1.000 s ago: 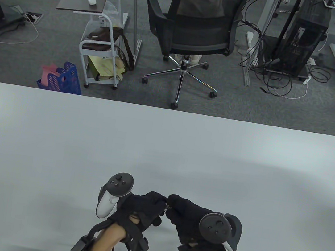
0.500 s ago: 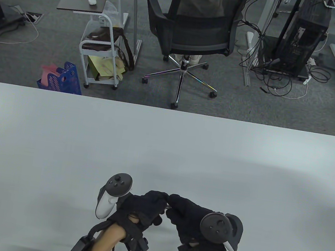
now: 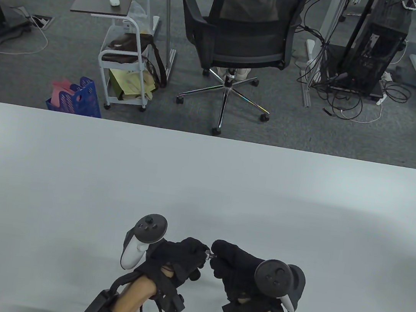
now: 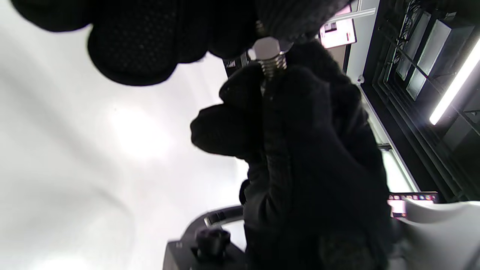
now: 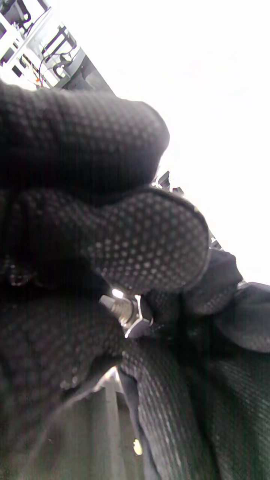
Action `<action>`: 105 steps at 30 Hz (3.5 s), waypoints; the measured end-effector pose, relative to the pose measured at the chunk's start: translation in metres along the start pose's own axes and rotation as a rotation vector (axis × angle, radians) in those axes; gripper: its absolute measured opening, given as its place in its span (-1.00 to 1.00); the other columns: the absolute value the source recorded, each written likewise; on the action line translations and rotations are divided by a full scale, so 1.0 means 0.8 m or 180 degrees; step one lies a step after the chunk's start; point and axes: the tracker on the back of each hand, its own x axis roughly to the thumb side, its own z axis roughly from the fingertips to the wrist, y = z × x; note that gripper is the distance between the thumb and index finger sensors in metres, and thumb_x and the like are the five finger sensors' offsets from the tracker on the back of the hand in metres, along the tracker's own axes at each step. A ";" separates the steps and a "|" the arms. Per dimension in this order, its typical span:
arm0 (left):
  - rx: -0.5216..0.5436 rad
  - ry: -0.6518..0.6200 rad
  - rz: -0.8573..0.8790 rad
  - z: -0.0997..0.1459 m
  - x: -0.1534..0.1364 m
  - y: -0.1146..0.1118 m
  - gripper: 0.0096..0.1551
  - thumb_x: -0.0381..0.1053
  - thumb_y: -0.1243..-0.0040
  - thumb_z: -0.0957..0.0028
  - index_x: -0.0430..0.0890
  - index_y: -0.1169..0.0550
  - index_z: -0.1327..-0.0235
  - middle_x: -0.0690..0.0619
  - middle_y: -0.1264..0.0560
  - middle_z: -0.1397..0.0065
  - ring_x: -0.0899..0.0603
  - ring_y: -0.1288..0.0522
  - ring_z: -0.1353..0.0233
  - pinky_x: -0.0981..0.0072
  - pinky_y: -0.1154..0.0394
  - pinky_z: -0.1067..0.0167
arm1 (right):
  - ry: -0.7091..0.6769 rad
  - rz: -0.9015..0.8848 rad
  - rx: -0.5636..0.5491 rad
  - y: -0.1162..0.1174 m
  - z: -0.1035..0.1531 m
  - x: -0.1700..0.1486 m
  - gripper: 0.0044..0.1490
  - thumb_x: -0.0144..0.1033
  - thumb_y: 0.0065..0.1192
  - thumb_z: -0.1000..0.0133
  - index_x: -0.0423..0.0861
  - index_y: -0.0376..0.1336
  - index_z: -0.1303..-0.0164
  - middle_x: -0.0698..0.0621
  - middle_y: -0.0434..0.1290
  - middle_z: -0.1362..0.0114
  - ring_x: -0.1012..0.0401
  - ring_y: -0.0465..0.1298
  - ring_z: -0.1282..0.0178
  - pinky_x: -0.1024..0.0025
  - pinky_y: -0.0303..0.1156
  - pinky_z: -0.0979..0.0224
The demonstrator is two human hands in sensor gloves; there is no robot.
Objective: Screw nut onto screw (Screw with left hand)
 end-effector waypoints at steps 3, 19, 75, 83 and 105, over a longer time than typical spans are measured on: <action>0.0120 0.0015 0.0132 -0.003 0.000 -0.003 -0.19 0.20 -0.10 0.06 -0.31 -0.45 -0.30 -0.46 -0.45 -0.24 -0.44 -0.56 0.04 -0.30 -0.40 0.02 | 0.0004 -0.0040 0.0007 -0.002 0.000 -0.001 -0.41 -0.16 0.54 0.21 -0.08 0.48 -0.02 -0.03 0.73 0.04 0.27 0.88 0.37 0.26 0.83 0.14; -0.0153 -0.0008 0.0010 -0.003 0.007 -0.012 -0.32 0.08 -0.09 0.02 -0.23 -0.37 -0.32 -0.34 -0.42 -0.27 -0.37 -0.55 0.01 -0.23 -0.40 -0.01 | -0.0034 -0.0124 0.0051 -0.009 0.000 -0.001 -0.42 -0.18 0.55 0.22 -0.08 0.49 -0.01 -0.04 0.73 0.04 0.26 0.88 0.37 0.26 0.84 0.15; 0.0337 0.0210 0.0063 0.009 -0.004 0.005 -0.28 0.19 -0.14 0.07 -0.28 -0.51 -0.18 -0.39 -0.54 -0.13 -0.42 -0.60 0.11 -0.29 -0.43 0.07 | -0.0215 0.0136 0.0027 0.009 0.001 0.009 -0.40 -0.21 0.57 0.23 -0.12 0.50 -0.02 -0.05 0.74 0.04 0.26 0.88 0.35 0.26 0.84 0.13; 0.0083 0.0052 0.0194 0.006 -0.002 0.001 -0.29 0.18 -0.09 0.03 -0.24 -0.42 -0.26 -0.35 -0.48 -0.21 -0.39 -0.57 0.03 -0.26 -0.41 -0.01 | -0.0324 0.0309 -0.0032 0.007 0.003 0.017 -0.41 -0.21 0.55 0.20 -0.09 0.49 -0.05 -0.06 0.72 -0.02 0.23 0.87 0.29 0.22 0.82 0.07; 0.0255 0.0153 -0.0011 0.010 0.000 0.001 -0.32 0.12 -0.12 0.05 -0.31 -0.49 -0.18 -0.39 -0.54 -0.13 -0.41 -0.60 0.12 -0.28 -0.43 0.07 | -0.0135 -0.0033 0.0132 0.020 0.004 0.010 -0.41 -0.21 0.56 0.23 -0.11 0.50 -0.02 -0.06 0.74 0.04 0.26 0.87 0.36 0.26 0.83 0.14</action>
